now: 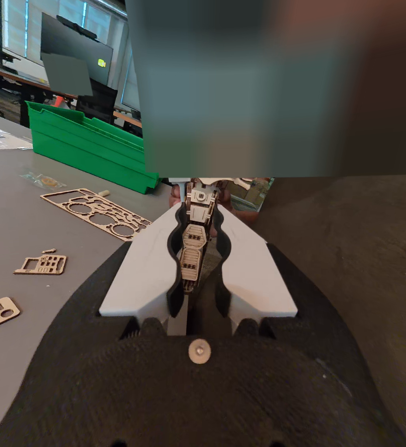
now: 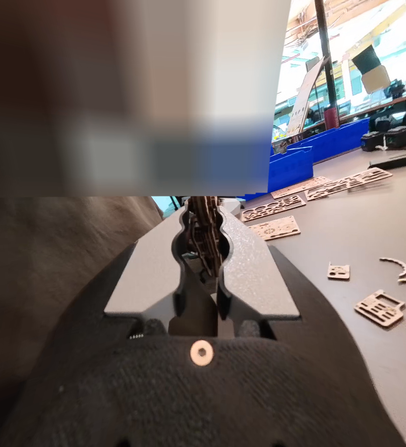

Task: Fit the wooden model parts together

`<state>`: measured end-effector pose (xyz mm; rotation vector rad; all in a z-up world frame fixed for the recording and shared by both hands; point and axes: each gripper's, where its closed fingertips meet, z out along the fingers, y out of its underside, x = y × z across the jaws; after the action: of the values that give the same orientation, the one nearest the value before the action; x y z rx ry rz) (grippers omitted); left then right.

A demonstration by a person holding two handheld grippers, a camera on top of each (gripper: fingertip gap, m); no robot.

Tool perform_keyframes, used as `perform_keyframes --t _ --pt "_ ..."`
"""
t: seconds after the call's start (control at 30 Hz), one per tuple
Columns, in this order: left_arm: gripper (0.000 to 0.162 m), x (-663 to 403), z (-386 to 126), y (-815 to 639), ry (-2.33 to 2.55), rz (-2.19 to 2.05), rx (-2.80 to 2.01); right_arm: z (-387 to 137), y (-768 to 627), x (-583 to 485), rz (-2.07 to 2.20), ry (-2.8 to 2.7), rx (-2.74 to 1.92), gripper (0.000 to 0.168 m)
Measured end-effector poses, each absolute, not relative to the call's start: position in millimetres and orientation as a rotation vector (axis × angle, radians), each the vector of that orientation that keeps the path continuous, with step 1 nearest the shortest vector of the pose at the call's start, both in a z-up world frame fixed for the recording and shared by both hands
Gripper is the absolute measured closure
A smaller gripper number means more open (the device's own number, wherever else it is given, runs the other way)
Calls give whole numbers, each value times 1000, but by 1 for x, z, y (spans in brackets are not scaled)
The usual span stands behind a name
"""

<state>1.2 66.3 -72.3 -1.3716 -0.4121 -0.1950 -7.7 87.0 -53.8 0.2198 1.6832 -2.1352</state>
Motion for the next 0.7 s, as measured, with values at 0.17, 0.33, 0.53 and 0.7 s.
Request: perform_keyframes --t 0.17,0.33,0.53,0.7 --pt "142 -2 -75 66 -439 -200 -1370 -58 86 -12 -2084 1638 280 149" --pt "143 -6 -76 64 -472 -232 -1344 -63 84 -15 -2050 1621 334 150" --pt "143 -15 -78 61 -552 -288 -1295 -64 85 -22 -2055 1615 388 146" --pt "143 -24 -84 58 -628 -302 -1283 -68 88 -32 -2070 1626 464 141"
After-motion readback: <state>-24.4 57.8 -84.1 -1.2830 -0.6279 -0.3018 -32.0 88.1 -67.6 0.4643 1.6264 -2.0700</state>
